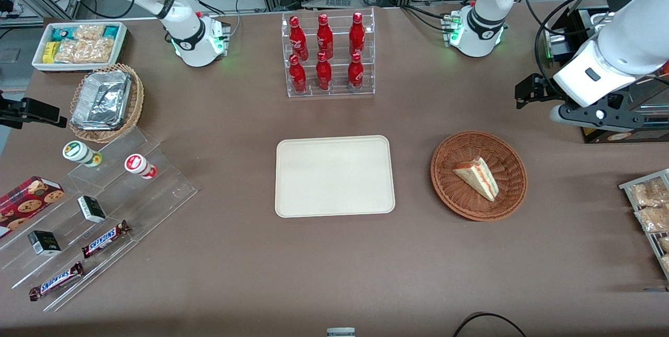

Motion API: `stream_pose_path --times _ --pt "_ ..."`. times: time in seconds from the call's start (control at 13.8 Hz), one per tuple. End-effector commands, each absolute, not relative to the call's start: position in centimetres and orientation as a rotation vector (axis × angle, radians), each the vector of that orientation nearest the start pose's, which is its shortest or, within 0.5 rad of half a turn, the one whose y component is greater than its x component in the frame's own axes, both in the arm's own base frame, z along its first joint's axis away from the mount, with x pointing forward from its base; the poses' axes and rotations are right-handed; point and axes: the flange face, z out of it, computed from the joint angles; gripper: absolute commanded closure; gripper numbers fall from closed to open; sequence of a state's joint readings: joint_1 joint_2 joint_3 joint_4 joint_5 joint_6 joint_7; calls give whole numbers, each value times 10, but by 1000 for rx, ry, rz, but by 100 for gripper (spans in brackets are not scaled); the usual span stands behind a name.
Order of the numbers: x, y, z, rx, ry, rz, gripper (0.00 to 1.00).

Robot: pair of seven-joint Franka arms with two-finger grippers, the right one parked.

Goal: Place sandwich from basket to tray
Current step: 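Move the left gripper over the sandwich in the wicker basket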

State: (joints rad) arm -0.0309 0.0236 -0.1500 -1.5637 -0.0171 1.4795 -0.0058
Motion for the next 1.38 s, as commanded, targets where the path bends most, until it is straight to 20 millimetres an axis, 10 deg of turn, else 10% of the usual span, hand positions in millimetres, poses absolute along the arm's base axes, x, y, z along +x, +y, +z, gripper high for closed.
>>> stream_pose_path --times 0.0,0.29,1.3 --pt "543 -100 608 -3137 294 181 0" --pt "545 -100 591 -3133 295 207 0" --pt "526 -101 396 -3162 73 -87 0"
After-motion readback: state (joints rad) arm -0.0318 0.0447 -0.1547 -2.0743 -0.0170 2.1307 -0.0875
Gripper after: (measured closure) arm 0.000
